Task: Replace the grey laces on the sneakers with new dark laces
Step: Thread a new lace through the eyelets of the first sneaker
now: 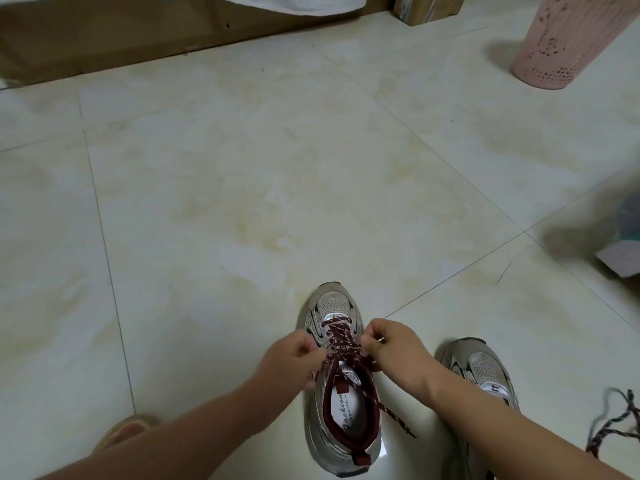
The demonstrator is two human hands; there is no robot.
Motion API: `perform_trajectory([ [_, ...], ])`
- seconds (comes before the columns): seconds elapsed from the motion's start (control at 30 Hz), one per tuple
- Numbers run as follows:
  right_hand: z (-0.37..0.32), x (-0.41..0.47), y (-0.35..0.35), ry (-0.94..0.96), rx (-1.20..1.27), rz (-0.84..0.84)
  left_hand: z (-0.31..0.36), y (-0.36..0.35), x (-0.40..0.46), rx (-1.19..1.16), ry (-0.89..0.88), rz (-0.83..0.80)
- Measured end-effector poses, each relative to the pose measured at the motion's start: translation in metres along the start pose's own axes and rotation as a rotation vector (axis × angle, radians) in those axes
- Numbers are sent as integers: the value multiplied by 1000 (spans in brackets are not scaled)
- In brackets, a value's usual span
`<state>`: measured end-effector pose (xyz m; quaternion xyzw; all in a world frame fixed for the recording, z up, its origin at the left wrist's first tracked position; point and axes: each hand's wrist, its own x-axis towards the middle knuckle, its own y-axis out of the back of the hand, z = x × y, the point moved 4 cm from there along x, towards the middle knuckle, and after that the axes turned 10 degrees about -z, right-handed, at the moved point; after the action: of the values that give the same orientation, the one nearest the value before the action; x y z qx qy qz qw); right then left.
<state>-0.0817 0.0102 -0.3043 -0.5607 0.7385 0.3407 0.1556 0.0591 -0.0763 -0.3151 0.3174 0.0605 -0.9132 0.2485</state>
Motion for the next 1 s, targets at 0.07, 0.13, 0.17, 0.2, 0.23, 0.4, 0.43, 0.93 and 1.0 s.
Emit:
perform_trajectory([
  [0.07, -14, 1, -4, 29, -294, -19, 10, -4, 4, 381, -115, 38],
  [0.13, -23, 0, -7, 63, -472, -16, 20, -10, 4, 621, -209, 72],
  [0.17, -25, 0, -6, 71, -482, -4, 21, -11, 5, 655, -243, 79],
  [0.2, -22, 1, -5, 64, -446, 1, 19, -11, 6, 653, -249, 70],
  [0.23, -18, 1, -4, 52, -365, -4, 15, -9, 8, 606, -233, 59],
  [0.4, 3, -8, 4, -8, 131, 31, -3, -1, 5, 314, -112, 64],
  [0.43, 2, -10, 4, 2, 59, 12, -3, -5, 5, 360, -105, 36],
  [0.93, 5, -20, -18, -57, -545, 56, 13, -21, 4, 883, -61, 152],
  [1.0, 10, -21, -12, -48, -509, 53, 8, -17, 2, 841, -94, 123],
])
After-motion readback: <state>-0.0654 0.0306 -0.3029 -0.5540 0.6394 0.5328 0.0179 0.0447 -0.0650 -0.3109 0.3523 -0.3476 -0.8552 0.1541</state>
